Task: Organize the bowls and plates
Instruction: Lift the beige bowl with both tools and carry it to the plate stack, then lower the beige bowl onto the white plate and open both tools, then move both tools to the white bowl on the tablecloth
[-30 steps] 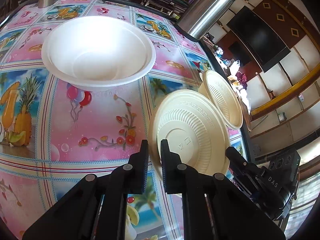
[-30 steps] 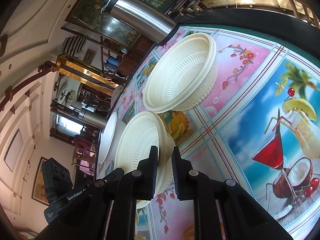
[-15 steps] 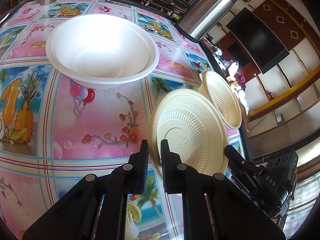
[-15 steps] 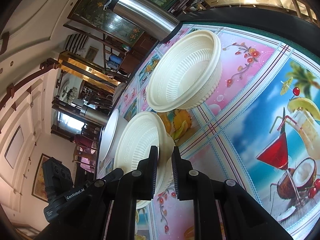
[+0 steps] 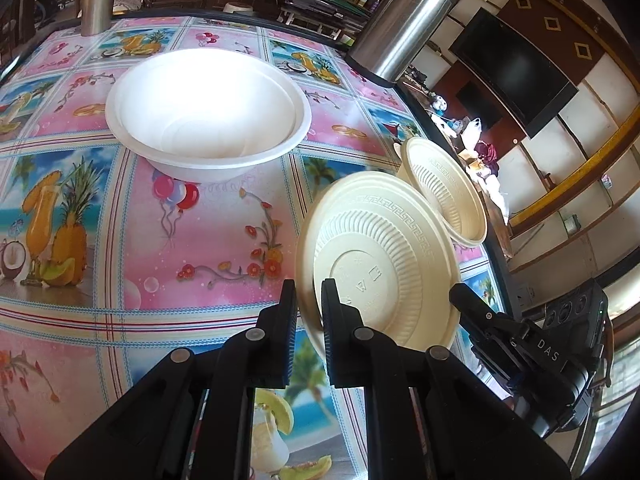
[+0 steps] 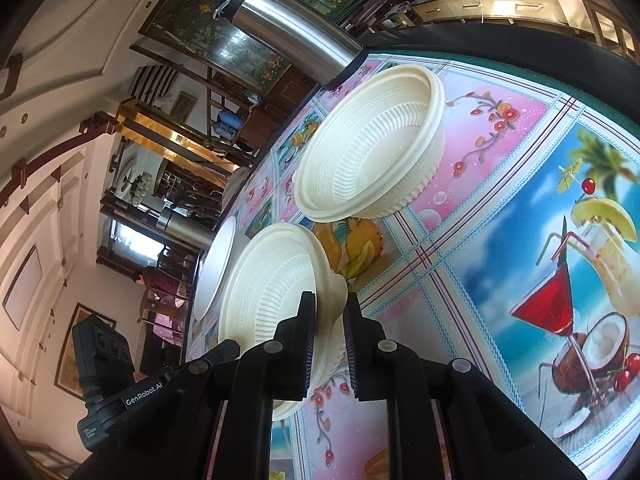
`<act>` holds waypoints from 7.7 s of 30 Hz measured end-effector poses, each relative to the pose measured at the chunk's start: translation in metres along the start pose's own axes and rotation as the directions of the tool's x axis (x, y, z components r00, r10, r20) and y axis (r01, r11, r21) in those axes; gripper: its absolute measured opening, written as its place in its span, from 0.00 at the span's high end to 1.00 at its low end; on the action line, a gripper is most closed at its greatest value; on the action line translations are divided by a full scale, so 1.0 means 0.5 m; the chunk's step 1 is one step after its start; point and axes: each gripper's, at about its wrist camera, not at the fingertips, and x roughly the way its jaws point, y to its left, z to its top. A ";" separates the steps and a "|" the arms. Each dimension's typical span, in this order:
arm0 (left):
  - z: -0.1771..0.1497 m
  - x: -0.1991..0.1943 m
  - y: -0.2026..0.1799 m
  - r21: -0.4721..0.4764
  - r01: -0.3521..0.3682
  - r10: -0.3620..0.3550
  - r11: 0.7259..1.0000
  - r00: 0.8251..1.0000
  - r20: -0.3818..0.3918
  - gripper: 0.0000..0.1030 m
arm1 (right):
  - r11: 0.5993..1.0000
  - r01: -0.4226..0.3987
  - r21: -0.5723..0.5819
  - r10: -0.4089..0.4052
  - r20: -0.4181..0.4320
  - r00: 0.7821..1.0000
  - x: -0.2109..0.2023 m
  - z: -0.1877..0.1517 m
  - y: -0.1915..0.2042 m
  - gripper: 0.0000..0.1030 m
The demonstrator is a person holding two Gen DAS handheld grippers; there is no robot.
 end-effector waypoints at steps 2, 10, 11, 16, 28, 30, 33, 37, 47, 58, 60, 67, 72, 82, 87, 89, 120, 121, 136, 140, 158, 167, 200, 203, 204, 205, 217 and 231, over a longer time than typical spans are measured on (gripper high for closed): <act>-0.009 -0.012 0.003 0.014 -0.021 0.021 1.000 1.000 0.017 0.91 | 1.000 -0.005 0.011 0.005 -0.004 1.000 0.001 -0.009 0.001 0.86; -0.074 -0.068 0.070 -0.014 -0.076 0.077 0.997 0.995 0.065 0.88 | 0.999 -0.043 -0.026 0.042 -0.052 0.998 0.024 -0.049 0.044 0.86; -0.084 -0.077 0.078 -0.012 -0.092 0.093 0.996 0.993 0.073 0.88 | 0.998 -0.051 -0.032 0.049 -0.067 0.997 0.031 -0.058 0.052 0.87; -0.123 -0.129 0.128 -0.042 -0.163 0.167 0.986 0.980 0.109 0.88 | 0.993 -0.070 -0.098 0.056 -0.131 0.990 0.066 -0.114 0.107 0.87; -0.205 -0.256 0.207 -0.107 -0.220 0.235 0.970 0.958 0.165 0.88 | 0.972 -0.123 -0.201 0.084 -0.192 0.978 0.088 -0.235 0.210 0.90; -0.215 -0.280 0.218 -0.117 -0.229 0.248 0.966 0.952 0.181 0.88 | 0.968 -0.137 -0.209 0.092 -0.209 0.973 0.091 -0.251 0.226 0.91; -0.229 -0.309 0.233 -0.135 -0.237 0.261 0.962 0.944 0.203 0.88 | 0.962 -0.159 -0.222 0.107 -0.229 0.967 0.091 -0.270 0.256 0.91; -0.244 -0.346 0.256 -0.156 -0.250 0.282 0.956 0.932 0.229 0.88 | 0.951 -0.184 -0.248 0.123 -0.243 0.962 0.088 -0.296 0.296 0.91; -0.271 -0.422 0.330 -0.236 -0.261 0.321 0.936 0.906 0.274 0.88 | 0.920 -0.238 -0.312 0.148 -0.285 0.947 0.102 -0.360 0.403 0.91; -0.290 -0.508 0.433 -0.353 -0.296 0.407 0.887 0.863 0.298 0.88 | 0.872 -0.311 -0.377 0.174 -0.355 0.919 0.148 -0.435 0.545 0.90; -0.294 -0.516 0.450 -0.372 -0.311 0.427 0.875 0.856 0.290 0.88 | 0.863 -0.324 -0.387 0.176 -0.370 0.912 0.158 -0.455 0.563 0.90; -0.301 -0.531 0.497 -0.422 -0.339 0.471 0.841 0.842 0.262 0.88 | 0.851 -0.351 -0.390 0.163 -0.440 0.883 0.206 -0.511 0.609 0.90; -0.308 -0.534 0.515 -0.451 -0.356 0.494 0.818 0.837 0.236 0.88 | 0.852 -0.361 -0.379 0.151 -0.483 0.862 0.235 -0.540 0.626 0.91; -0.316 -0.527 0.547 -0.487 -0.313 0.451 0.816 0.871 0.195 0.88 | 0.869 -0.346 -0.354 0.117 -0.533 0.838 0.285 -0.567 0.623 0.90; -0.324 -0.540 0.558 -0.494 -0.308 0.450 0.813 0.871 0.198 0.88 | 0.872 -0.337 -0.356 0.106 -0.534 0.839 0.299 -0.569 0.623 0.88; -0.326 -0.548 0.558 -0.495 -0.305 0.450 0.813 0.870 0.202 0.88 | 0.871 -0.337 -0.356 0.101 -0.542 0.834 0.306 -0.569 0.625 0.87; -0.346 -0.617 0.553 -0.520 -0.312 0.495 0.795 0.830 0.257 0.88 | 0.926 -0.254 -0.280 0.005 -0.662 0.749 0.315 -0.553 0.665 0.79; -0.345 -0.619 0.552 -0.522 -0.313 0.497 0.794 0.829 0.259 0.88 | 0.923 -0.250 -0.293 -0.005 -0.658 0.753 0.316 -0.553 0.670 0.78; -0.334 -0.608 0.526 -0.499 -0.310 0.482 0.809 0.835 0.263 0.88 | 0.908 -0.252 -0.333 0.002 -0.600 0.800 0.314 -0.541 0.655 0.86; -0.330 -0.600 0.517 -0.487 -0.313 0.476 0.816 0.840 0.259 0.88 | 0.913 -0.266 -0.310 0.020 -0.616 0.787 0.317 -0.546 0.650 0.86; -0.302 -0.574 0.457 -0.428 -0.313 0.447 0.848 0.856 0.260 0.88 | 0.922 -0.345 -0.178 0.137 -0.681 0.719 0.312 -0.486 0.606 0.53; -0.252 -0.465 0.315 -0.254 -0.322 0.376 0.912 0.903 0.208 0.88 | 0.946 -0.280 -0.162 0.157 -0.527 0.835 0.235 -0.330 0.496 0.43; 0.175 -0.145 0.122 -0.174 -0.438 0.471 0.882 0.837 0.280 0.85 | 0.993 -0.103 -0.051 0.090 -0.216 0.972 0.201 0.098 0.324 0.43; 0.196 -0.135 0.115 -0.192 -0.441 0.481 0.877 0.819 0.314 0.69 | 0.994 -0.078 -0.079 0.062 -0.188 0.980 0.214 0.132 0.343 0.43; 0.199 -0.130 0.115 -0.198 -0.440 0.482 0.876 0.814 0.324 0.63 | 0.994 -0.063 -0.089 0.046 -0.182 0.982 0.221 0.139 0.346 0.43; 0.201 -0.126 0.117 -0.202 -0.442 0.486 0.874 0.809 0.332 0.63 | 0.994 -0.051 -0.098 0.033 -0.175 0.984 0.225 0.147 0.346 0.43; 0.215 -0.086 0.138 -0.199 -0.439 0.481 0.876 0.820 0.309 0.63 | 0.993 0.007 -0.114 -0.033 -0.224 0.974 0.297 0.150 0.308 0.43; 0.218 -0.047 0.172 -0.194 -0.367 0.406 0.910 0.885 0.228 0.56 | 0.987 0.061 -0.148 -0.096 -0.241 0.966 0.325 0.131 0.303 0.43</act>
